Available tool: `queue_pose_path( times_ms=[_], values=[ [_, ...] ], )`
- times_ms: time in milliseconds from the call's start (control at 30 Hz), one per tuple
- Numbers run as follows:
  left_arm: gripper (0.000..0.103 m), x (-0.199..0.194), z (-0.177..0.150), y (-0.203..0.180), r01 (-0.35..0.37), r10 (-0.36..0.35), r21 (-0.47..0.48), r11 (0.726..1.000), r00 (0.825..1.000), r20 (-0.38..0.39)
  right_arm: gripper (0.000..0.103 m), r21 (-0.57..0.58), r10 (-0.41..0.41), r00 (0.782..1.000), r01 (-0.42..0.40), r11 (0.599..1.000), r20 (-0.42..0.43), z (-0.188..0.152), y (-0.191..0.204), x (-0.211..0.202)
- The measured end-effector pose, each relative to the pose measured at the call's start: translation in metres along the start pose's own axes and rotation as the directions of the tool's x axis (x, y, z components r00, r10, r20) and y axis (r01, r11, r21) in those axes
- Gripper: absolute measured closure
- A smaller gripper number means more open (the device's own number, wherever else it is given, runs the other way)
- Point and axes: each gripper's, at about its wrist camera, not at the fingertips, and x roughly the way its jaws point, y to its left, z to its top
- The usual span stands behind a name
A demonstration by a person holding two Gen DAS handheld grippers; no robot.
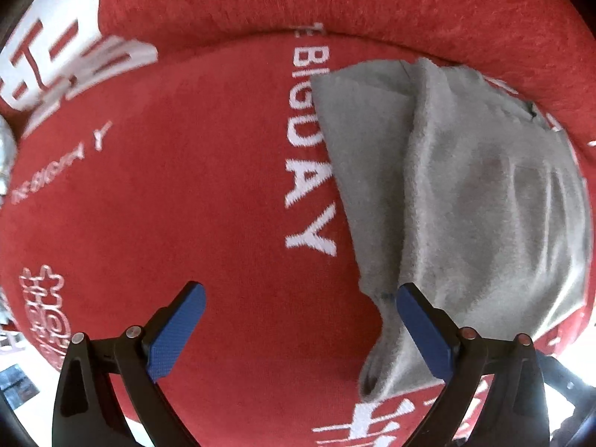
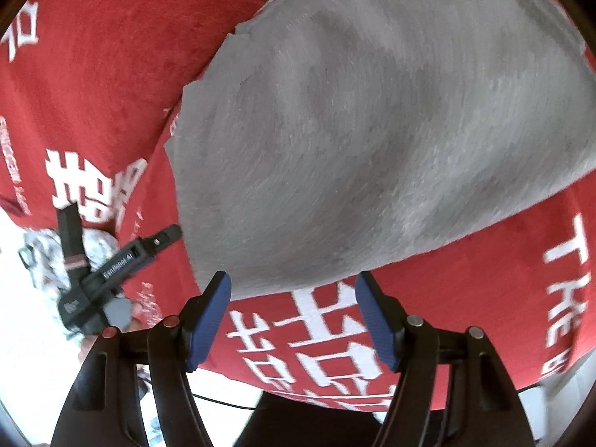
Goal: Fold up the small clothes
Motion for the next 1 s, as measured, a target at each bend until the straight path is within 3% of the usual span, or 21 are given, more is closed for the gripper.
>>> queue_pose_path(
  times_ms=[167,367,500,700,767,833,867,933,1000],
  values=[
    [0.000,0.002,-0.001,0.018,0.133,-0.133,-0.058,0.989,0.991,-0.005,0.030,0.161,0.172,0.985,-0.172,0.972,0.013,-0.010,-0.024,0.018],
    [0.000,0.007,-0.005,0.021,0.255,-0.258,-0.098,0.962,0.966,-0.014,0.030,0.268,0.320,0.944,-0.329,0.905,0.079,-0.027,-0.041,0.045],
    [0.000,0.014,-0.003,0.020,0.345,-0.350,-0.111,0.932,0.936,-0.032,0.030,0.295,0.382,0.915,-0.404,0.866,0.130,-0.029,-0.039,0.058],
    [0.000,0.020,0.002,0.009,0.439,-0.446,-0.111,0.892,0.893,-0.056,0.029,0.288,0.417,0.889,-0.456,0.842,0.190,-0.014,-0.021,0.063],
    [0.000,0.022,0.004,0.007,0.474,-0.484,-0.130,0.871,0.873,-0.056,0.030,0.318,0.451,0.870,-0.493,0.810,0.202,-0.008,-0.016,0.069],
    [0.000,0.023,0.007,0.008,0.513,-0.526,-0.156,0.844,0.849,-0.054,0.062,0.366,0.502,0.840,-0.542,0.756,0.206,-0.004,-0.017,0.074],
    [0.000,0.024,0.010,0.006,0.528,-0.542,-0.165,0.833,0.839,-0.053,0.095,0.386,0.530,0.821,-0.568,0.727,0.211,-0.003,-0.017,0.076],
    [0.000,0.026,0.014,0.005,0.564,-0.582,-0.185,0.805,0.812,-0.053,0.094,0.373,0.583,0.778,-0.625,0.685,0.232,0.000,-0.015,0.070],
    [0.000,0.029,0.017,0.001,0.602,-0.623,-0.198,0.773,0.780,-0.062,0.094,0.329,0.606,0.763,-0.645,0.690,0.225,0.005,-0.008,0.056]
  ],
)
